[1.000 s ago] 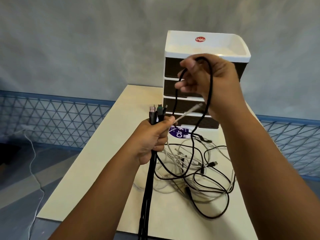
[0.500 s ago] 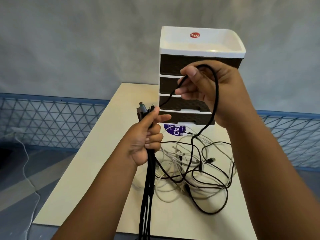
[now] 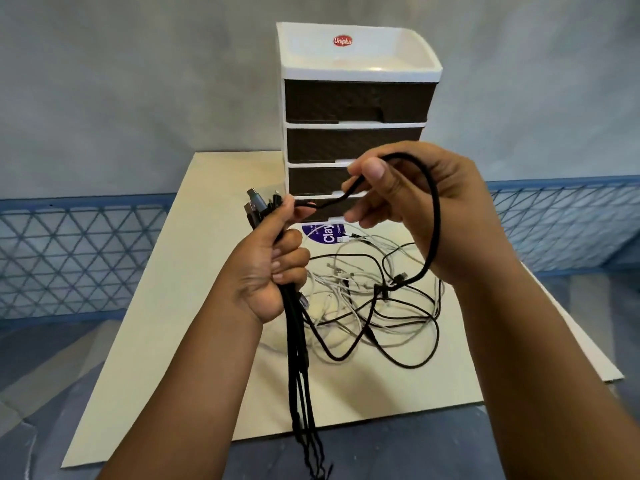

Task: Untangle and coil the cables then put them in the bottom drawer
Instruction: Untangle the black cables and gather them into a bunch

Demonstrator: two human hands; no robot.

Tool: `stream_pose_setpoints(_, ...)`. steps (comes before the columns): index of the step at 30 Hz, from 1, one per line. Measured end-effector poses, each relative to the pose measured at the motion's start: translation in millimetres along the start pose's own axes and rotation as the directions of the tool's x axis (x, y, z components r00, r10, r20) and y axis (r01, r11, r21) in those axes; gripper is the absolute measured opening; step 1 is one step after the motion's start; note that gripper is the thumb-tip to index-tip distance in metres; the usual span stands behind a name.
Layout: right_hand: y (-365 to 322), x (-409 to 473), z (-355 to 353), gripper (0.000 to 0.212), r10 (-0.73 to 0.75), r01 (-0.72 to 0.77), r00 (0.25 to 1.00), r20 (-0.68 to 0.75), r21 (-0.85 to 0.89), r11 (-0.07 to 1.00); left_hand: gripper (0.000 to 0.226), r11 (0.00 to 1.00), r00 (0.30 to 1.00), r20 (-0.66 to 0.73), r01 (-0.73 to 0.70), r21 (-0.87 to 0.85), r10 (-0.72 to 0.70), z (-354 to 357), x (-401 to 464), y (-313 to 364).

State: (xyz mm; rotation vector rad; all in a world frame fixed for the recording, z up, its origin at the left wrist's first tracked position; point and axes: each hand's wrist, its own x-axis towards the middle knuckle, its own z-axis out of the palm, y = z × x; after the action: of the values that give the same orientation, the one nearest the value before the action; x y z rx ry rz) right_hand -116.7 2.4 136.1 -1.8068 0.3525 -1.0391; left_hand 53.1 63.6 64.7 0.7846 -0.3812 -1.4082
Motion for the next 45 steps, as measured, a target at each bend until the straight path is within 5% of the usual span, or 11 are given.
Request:
stream_pose_setpoints(15,-61.5,-90.8,-36.2,0.014,-0.081,0.084,0.995,0.051,-0.064,0.994,0.024,0.976,0.994,-0.016,-0.103,0.191,0.108,67.1,-111.3,-51.2)
stream_pose_setpoints(24,-102.7,-160.3,-65.8,0.013,-0.228,0.243,0.969,-0.09,0.207,0.948,0.023,0.936,0.967,0.03,-0.253,0.244,0.253,98.3,-184.2,-76.2)
stream_pose_setpoints(28,-99.9,-186.0,-76.4,0.013,-0.161,0.169,0.985,-0.057,0.199,0.965,0.024,0.924,0.956,0.013,-0.286,0.253,0.292,104.6,-201.1,-83.9)
stream_pose_setpoints(31,-77.5,-201.0,-74.7,0.013,0.052,-0.054,0.996,0.076,0.034,0.998,0.027,0.91,0.945,0.001,-0.315,0.27,0.327,110.0,-205.8,-93.2)
stream_pose_setpoints(36,7.4,-219.2,-64.2,0.025,0.513,-0.368,0.835,0.197,-0.494,0.788,0.041,0.894,0.92,-0.033,-0.37,0.251,0.39,121.8,-208.3,-100.9)
stream_pose_setpoints(40,73.9,-246.1,-57.1,0.025,0.78,-0.324,0.6,0.178,-0.838,0.44,0.046,0.858,0.898,-0.027,-0.409,0.312,0.438,132.4,-213.3,-98.8)
stream_pose_setpoints(45,95.6,-274.8,-59.7,0.028,0.929,-0.078,0.278,0.242,-0.959,0.273,0.049,0.823,0.873,-0.007,-0.457,0.338,0.487,141.4,-217.8,-91.3)
